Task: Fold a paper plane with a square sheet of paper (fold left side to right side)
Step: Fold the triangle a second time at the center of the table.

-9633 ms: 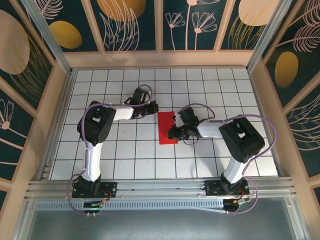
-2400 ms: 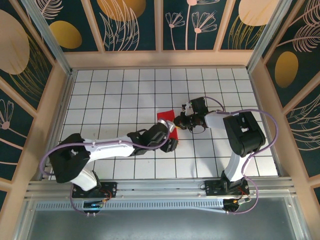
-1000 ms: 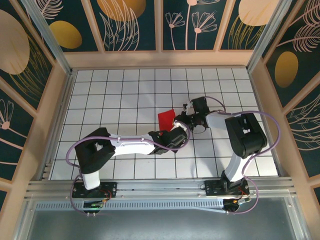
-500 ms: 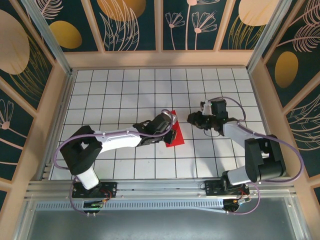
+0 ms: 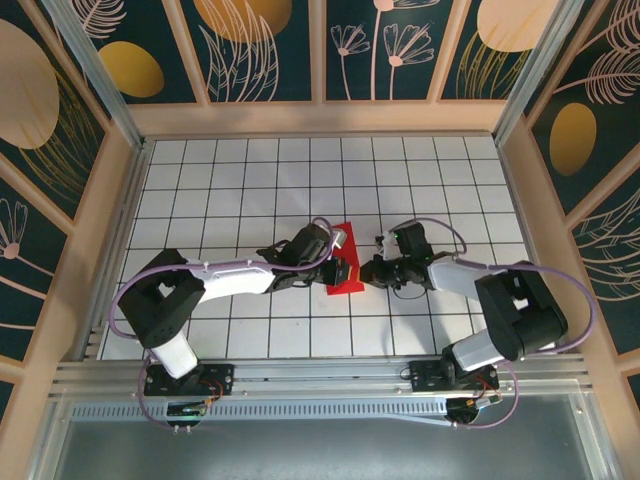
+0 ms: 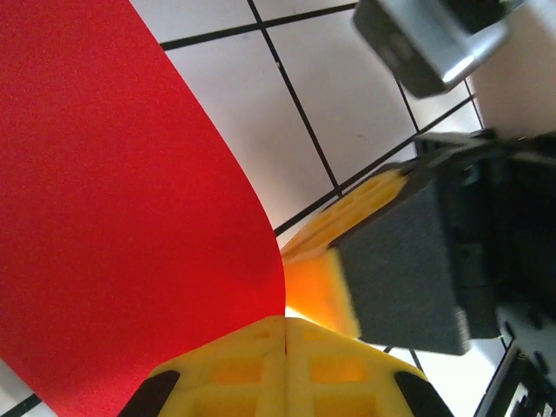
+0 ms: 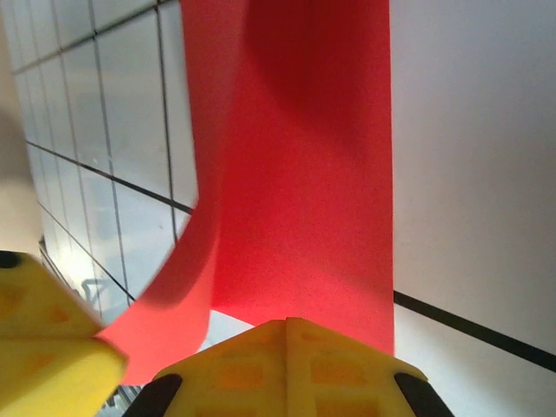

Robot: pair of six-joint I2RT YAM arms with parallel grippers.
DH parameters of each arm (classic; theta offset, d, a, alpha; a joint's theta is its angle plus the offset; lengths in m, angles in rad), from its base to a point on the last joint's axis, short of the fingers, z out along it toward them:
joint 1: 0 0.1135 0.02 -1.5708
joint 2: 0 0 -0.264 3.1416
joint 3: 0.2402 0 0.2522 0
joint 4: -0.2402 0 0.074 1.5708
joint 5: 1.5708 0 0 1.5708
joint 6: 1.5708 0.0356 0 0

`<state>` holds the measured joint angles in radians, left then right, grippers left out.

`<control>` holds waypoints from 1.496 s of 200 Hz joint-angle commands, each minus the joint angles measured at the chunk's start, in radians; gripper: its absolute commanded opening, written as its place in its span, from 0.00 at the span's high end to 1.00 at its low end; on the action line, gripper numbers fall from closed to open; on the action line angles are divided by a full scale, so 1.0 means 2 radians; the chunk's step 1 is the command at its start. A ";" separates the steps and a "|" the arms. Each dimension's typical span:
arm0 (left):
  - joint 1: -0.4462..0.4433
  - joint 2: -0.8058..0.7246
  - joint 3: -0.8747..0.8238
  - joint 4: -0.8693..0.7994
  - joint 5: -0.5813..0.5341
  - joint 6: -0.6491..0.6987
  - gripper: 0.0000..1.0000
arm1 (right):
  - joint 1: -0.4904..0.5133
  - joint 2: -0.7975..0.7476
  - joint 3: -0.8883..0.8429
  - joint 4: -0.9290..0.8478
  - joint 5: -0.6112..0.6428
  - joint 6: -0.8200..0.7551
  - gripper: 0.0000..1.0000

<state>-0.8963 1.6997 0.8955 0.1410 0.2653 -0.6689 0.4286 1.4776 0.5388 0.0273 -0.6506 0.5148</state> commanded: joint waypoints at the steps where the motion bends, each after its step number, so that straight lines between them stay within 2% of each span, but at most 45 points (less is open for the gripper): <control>1: 0.004 0.004 -0.005 0.016 0.011 -0.011 1.00 | 0.011 0.015 0.006 0.011 0.012 0.010 1.00; 84: 0.016 0.004 -0.013 0.002 -0.004 0.013 1.00 | 0.015 0.045 0.014 -0.048 0.039 -0.020 1.00; 166: 0.042 0.032 -0.002 -0.032 -0.024 0.064 1.00 | 0.014 0.052 0.013 -0.055 0.045 -0.027 1.00; 208: 0.047 0.046 0.019 -0.061 -0.053 0.086 1.00 | 0.014 0.053 0.014 -0.058 0.046 -0.028 1.00; 299: 0.054 0.060 0.035 -0.077 -0.071 0.102 1.00 | 0.014 0.052 0.012 -0.059 0.050 -0.029 1.00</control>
<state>-0.7967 1.7969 0.9455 0.0223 0.1474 -0.4911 0.4507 1.5543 0.5659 -0.0284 -0.6098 0.4763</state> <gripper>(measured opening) 0.043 0.050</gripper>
